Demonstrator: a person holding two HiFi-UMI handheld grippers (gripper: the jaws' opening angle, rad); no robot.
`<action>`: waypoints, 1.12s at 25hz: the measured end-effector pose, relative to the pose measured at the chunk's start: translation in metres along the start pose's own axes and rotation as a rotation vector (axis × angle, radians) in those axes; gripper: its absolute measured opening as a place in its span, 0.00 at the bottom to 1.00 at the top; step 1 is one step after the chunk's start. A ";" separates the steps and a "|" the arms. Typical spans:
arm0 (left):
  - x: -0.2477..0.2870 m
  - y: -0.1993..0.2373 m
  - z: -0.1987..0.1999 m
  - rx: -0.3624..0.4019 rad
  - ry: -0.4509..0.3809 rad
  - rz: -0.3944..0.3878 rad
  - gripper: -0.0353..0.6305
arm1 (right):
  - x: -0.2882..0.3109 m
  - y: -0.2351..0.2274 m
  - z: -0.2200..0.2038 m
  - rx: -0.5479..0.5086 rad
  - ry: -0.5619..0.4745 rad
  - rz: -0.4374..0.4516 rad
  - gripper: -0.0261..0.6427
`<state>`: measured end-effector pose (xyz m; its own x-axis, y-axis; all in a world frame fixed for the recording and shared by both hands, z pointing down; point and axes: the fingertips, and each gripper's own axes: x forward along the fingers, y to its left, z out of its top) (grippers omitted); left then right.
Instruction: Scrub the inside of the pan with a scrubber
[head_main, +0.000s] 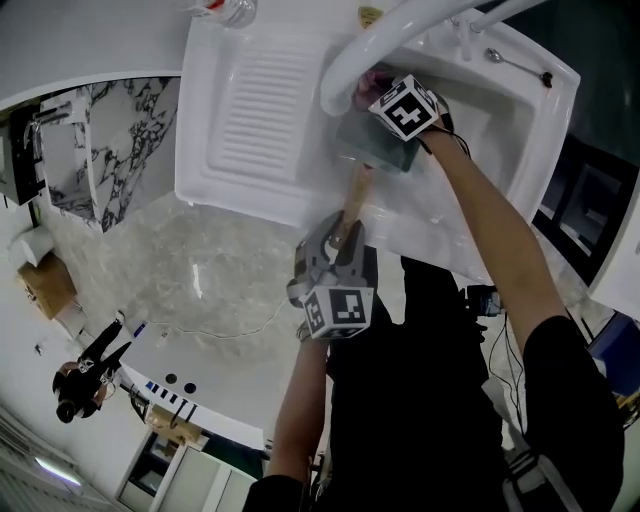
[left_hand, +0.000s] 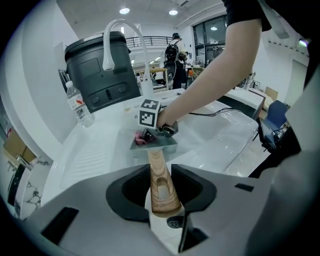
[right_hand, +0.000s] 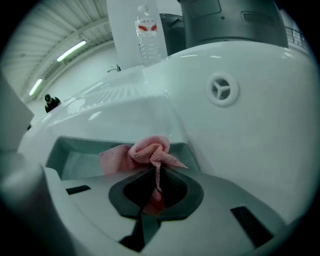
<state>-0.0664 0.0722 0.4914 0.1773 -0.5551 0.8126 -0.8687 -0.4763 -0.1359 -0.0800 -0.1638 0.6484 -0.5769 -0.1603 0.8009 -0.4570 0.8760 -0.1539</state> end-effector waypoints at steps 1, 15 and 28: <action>0.000 -0.001 0.000 -0.002 -0.001 0.000 0.28 | -0.003 0.008 -0.001 0.014 -0.013 0.041 0.09; 0.002 -0.003 -0.005 -0.001 0.025 -0.003 0.28 | -0.051 0.121 -0.007 -0.348 -0.040 0.490 0.10; 0.002 -0.002 -0.004 -0.022 0.014 -0.003 0.28 | -0.015 0.027 -0.007 -0.424 0.001 0.011 0.09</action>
<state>-0.0662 0.0749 0.4960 0.1732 -0.5441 0.8210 -0.8781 -0.4628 -0.1215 -0.0789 -0.1344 0.6369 -0.5797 -0.1492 0.8011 -0.1317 0.9873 0.0886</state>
